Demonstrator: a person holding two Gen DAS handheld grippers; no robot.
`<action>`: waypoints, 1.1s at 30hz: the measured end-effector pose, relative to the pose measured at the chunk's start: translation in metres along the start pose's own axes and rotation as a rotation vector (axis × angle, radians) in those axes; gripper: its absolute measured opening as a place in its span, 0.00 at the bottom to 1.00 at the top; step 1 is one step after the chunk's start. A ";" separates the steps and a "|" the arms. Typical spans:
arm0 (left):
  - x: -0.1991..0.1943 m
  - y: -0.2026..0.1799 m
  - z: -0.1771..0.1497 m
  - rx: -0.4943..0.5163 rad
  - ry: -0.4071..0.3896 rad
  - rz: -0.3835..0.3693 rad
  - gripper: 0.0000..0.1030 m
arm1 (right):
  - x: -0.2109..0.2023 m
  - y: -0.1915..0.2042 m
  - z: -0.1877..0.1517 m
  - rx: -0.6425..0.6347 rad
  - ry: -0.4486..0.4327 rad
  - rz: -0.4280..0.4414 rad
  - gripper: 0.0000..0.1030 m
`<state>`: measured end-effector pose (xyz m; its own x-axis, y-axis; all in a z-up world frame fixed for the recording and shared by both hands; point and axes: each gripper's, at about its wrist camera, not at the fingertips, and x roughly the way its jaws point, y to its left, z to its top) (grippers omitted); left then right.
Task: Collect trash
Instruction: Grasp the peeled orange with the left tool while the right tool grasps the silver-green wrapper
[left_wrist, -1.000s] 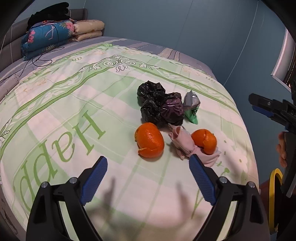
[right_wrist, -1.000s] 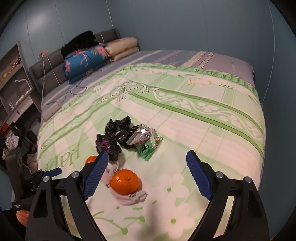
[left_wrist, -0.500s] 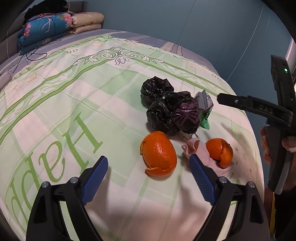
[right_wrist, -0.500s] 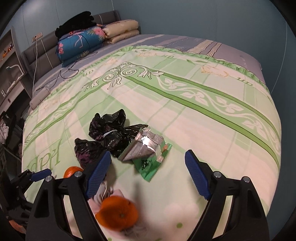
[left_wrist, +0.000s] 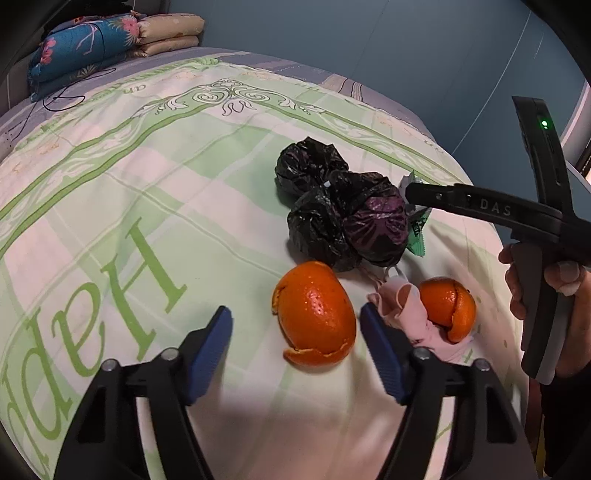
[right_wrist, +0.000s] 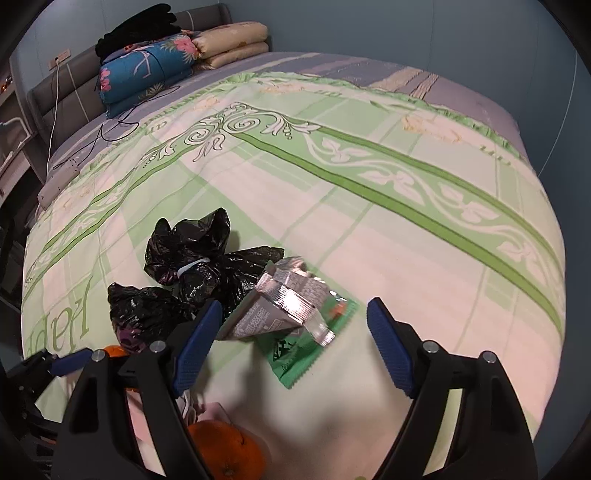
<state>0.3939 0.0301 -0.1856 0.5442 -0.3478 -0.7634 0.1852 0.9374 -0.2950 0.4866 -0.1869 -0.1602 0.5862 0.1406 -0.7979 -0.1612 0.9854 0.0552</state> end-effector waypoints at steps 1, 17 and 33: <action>0.002 -0.001 0.000 0.000 0.001 0.000 0.60 | 0.002 0.000 0.000 0.003 0.002 -0.003 0.70; 0.001 -0.005 -0.002 -0.008 0.003 -0.057 0.34 | 0.008 0.002 -0.010 0.011 0.037 0.002 0.29; -0.036 -0.004 -0.014 -0.019 -0.015 -0.071 0.34 | -0.039 0.000 -0.018 -0.001 -0.036 -0.009 0.15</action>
<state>0.3619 0.0386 -0.1652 0.5426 -0.4133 -0.7313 0.2084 0.9096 -0.3594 0.4491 -0.1944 -0.1399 0.6160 0.1351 -0.7761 -0.1570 0.9865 0.0472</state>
